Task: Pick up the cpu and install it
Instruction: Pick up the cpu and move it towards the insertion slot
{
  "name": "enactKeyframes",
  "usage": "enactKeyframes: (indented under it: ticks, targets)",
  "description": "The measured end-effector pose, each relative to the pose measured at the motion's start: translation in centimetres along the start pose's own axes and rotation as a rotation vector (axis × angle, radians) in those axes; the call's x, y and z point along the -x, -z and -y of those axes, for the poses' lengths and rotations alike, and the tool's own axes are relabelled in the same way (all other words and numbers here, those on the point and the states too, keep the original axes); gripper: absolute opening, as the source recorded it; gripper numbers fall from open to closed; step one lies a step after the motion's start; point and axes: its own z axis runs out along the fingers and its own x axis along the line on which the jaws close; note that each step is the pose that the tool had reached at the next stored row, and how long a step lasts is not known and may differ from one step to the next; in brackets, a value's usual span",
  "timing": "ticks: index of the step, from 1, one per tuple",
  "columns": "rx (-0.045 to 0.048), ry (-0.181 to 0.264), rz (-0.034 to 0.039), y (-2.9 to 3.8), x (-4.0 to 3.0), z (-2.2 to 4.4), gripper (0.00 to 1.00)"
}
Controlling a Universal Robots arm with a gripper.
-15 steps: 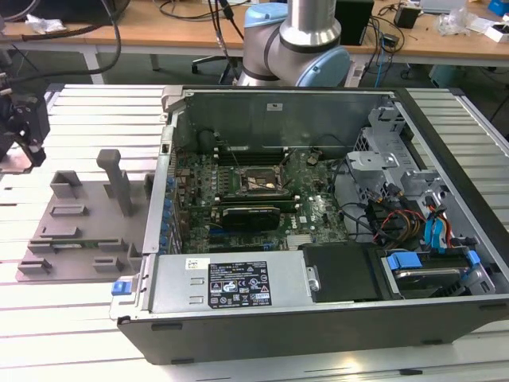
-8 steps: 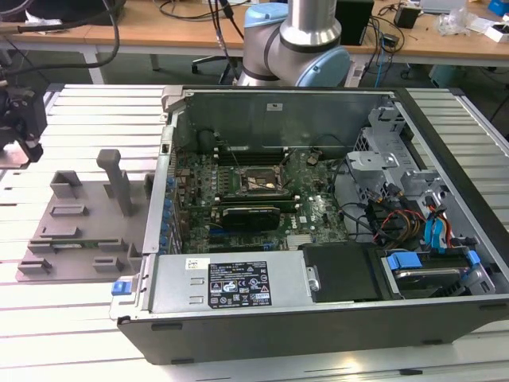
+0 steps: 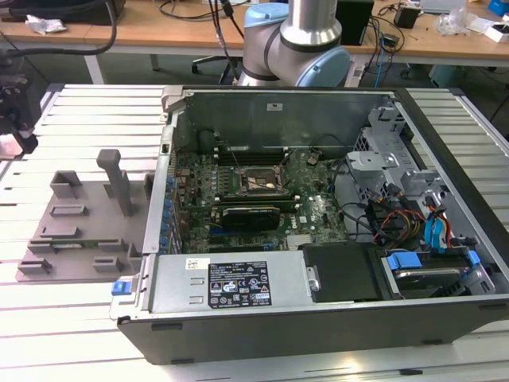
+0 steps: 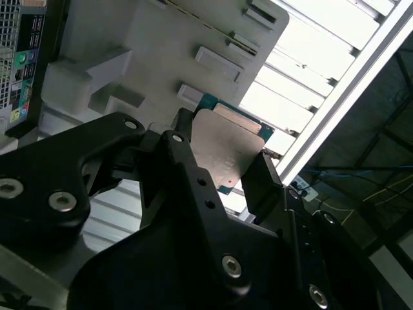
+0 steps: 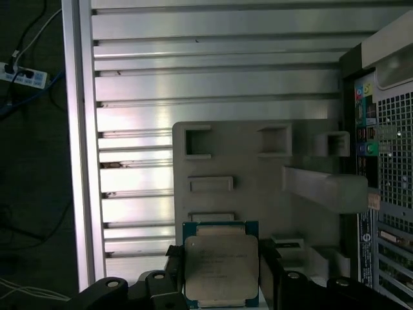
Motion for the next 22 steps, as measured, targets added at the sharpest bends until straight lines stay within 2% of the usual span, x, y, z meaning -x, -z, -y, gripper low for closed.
enactKeyframes:
  ticks: [12, 15, 22]
  targets:
    - [0.0, 0.0, 0.0, 1.63, 0.04, 0.05, 0.55]
    - [0.0, 0.0, 0.0, 2.44, 0.05, 0.07, 0.55]
    - [0.0, 0.0, 0.0001, 3.84, 0.08, 0.11, 0.55]
